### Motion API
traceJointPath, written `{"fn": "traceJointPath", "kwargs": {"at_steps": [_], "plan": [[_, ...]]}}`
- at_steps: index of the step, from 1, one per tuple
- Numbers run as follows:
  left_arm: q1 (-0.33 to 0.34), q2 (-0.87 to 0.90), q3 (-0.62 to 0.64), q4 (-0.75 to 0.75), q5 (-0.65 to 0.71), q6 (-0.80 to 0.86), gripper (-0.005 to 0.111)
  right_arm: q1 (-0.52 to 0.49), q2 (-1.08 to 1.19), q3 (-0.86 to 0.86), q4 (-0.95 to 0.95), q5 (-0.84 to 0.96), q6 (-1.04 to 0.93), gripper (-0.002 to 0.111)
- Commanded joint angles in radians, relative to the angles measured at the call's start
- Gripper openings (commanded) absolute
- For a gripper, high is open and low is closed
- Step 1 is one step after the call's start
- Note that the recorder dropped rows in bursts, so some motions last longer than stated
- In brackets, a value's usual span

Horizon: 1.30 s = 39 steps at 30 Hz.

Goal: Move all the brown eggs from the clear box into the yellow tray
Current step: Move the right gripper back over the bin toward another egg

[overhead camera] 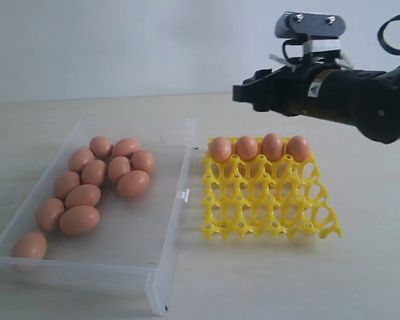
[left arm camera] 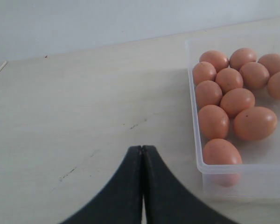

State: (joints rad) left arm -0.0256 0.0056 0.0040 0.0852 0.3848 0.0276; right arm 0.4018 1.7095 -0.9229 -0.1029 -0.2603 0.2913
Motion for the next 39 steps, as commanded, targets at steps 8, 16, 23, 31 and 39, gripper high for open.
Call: {"fn": "traceJointPath", "kwargs": {"at_steps": [8, 16, 23, 31, 39], "plan": [[-0.005, -0.006, -0.004, -0.005, -0.006, -0.003, 0.000, 0.282, 0.035, -0.243, -0.055, 0.440, -0.111, 0.000], [-0.005, -0.006, -0.004, -0.005, -0.006, -0.003, 0.000, 0.411, 0.269, -0.643, 0.476, 0.985, -0.591, 0.003], [-0.005, -0.006, -0.004, -0.005, -0.006, -0.003, 0.000, 0.494, 0.544, -1.031, 0.221, 1.359, -0.628, 0.027], [-0.005, -0.006, -0.004, -0.005, -0.006, -0.003, 0.000, 0.505, 0.655, -1.146, 0.206, 1.352, -0.604, 0.055], [-0.005, -0.006, -0.004, -0.005, -0.006, -0.003, 0.000, 0.502, 0.662, -1.161, 0.227, 1.213, -0.578, 0.056]]}}
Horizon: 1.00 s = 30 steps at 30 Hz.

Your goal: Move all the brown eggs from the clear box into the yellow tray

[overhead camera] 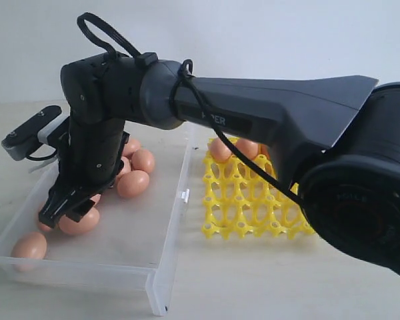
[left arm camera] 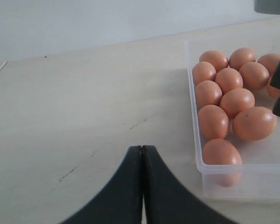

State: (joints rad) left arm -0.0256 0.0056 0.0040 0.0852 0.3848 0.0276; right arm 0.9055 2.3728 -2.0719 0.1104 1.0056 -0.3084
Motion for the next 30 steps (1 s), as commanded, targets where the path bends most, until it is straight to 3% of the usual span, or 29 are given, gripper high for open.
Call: {"fn": "traceJointPath", "kwargs": {"at_steps": [1, 21, 30], "plan": [[-0.005, -0.006, -0.004, -0.005, -0.006, -0.003, 0.000, -0.001, -0.001, -0.017, 0.019, -0.055, 0.022, 0.056], [-0.005, -0.006, -0.004, -0.005, -0.006, -0.003, 0.000, 0.057, 0.025, -0.021, 0.069, -0.070, -0.023, 0.056], [-0.005, -0.006, -0.004, -0.005, -0.006, -0.003, 0.000, 0.060, 0.060, -0.021, -0.052, -0.059, -0.030, 0.056]]}}
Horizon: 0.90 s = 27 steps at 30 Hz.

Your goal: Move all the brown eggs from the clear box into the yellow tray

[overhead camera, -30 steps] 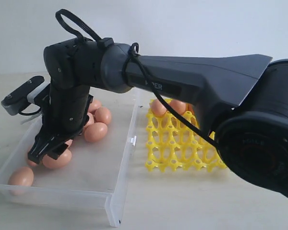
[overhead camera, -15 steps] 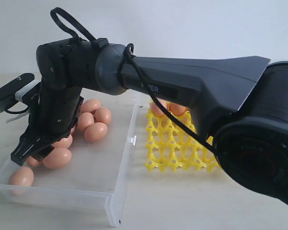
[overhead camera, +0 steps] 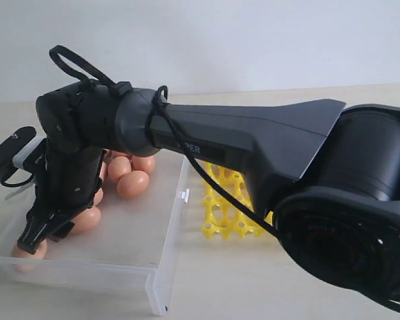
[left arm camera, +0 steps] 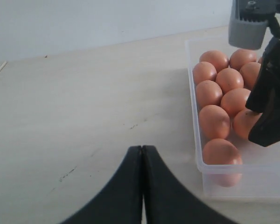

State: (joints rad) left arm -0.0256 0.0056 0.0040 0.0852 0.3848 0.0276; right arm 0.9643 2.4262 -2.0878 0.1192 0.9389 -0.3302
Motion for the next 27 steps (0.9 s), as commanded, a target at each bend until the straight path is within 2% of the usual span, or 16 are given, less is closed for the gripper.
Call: {"fn": "traceJointPath", "kwargs": {"at_steps": [1, 23, 27], "plan": [[-0.005, -0.006, -0.004, -0.005, -0.006, -0.003, 0.000, 0.001, 0.011, -0.005, -0.075, 0.008, -0.008, 0.056], [-0.005, -0.006, -0.004, -0.005, -0.006, -0.003, 0.000, 0.001, 0.048, -0.005, -0.005, -0.024, -0.008, 0.056], [-0.005, -0.006, -0.004, -0.005, -0.006, -0.003, 0.000, 0.001, 0.032, -0.005, -0.027, -0.025, 0.050, 0.056]]}}
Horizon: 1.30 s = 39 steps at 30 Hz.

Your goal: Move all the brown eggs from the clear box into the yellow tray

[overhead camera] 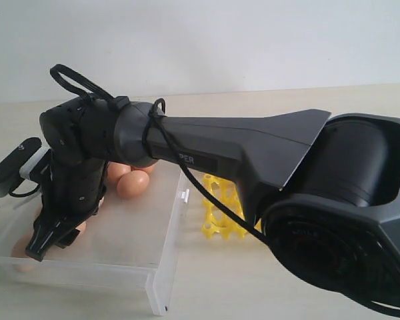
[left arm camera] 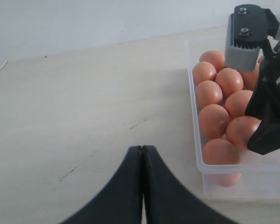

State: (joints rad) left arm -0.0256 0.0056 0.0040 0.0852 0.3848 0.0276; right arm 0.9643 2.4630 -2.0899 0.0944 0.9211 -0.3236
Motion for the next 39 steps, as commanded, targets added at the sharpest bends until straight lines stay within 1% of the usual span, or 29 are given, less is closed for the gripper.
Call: {"fn": "traceJointPath", "kwargs": {"at_steps": [1, 15, 16, 17, 19, 20, 21, 22, 28, 37, 39], "plan": [[-0.005, -0.006, -0.004, -0.005, -0.006, -0.003, 0.000, 0.001, -0.008, -0.003, -0.008, -0.007, 0.043, 0.056], [-0.005, -0.006, -0.004, -0.005, -0.006, -0.003, 0.000, 0.005, -0.016, -0.003, 0.004, -0.013, 0.043, 0.055], [-0.005, -0.006, -0.004, -0.005, -0.006, -0.003, 0.000, 0.006, -0.016, -0.003, 0.004, -0.018, 0.043, 0.052], [-0.005, -0.006, -0.004, -0.005, -0.006, -0.003, 0.000, 0.006, -0.016, -0.003, 0.004, -0.026, 0.043, 0.046], [-0.005, -0.006, -0.004, -0.005, -0.006, -0.003, 0.000, 0.006, -0.016, -0.003, 0.004, -0.033, 0.043, 0.027], [-0.005, -0.006, -0.004, -0.005, -0.006, -0.003, 0.000, 0.006, -0.016, -0.003, 0.004, -0.033, 0.038, 0.012], [-0.005, -0.006, -0.004, -0.005, -0.006, -0.003, 0.000, 0.006, -0.017, -0.003, 0.004, -0.033, 0.033, 0.002], [-0.005, -0.006, -0.004, -0.005, -0.006, -0.003, 0.000, 0.006, -0.020, -0.003, 0.004, -0.035, 0.028, 0.001], [-0.005, -0.006, -0.004, -0.005, -0.006, -0.003, 0.000, 0.006, -0.030, -0.003, 0.004, -0.050, -0.007, 0.000], [-0.005, -0.006, -0.004, -0.005, -0.006, -0.003, 0.000, 0.006, -0.044, -0.003, 0.019, -0.053, -0.006, 0.000], [-0.005, -0.006, -0.004, -0.005, -0.006, -0.003, 0.000, 0.006, -0.054, -0.003, 0.038, -0.064, -0.009, 0.004]]}}
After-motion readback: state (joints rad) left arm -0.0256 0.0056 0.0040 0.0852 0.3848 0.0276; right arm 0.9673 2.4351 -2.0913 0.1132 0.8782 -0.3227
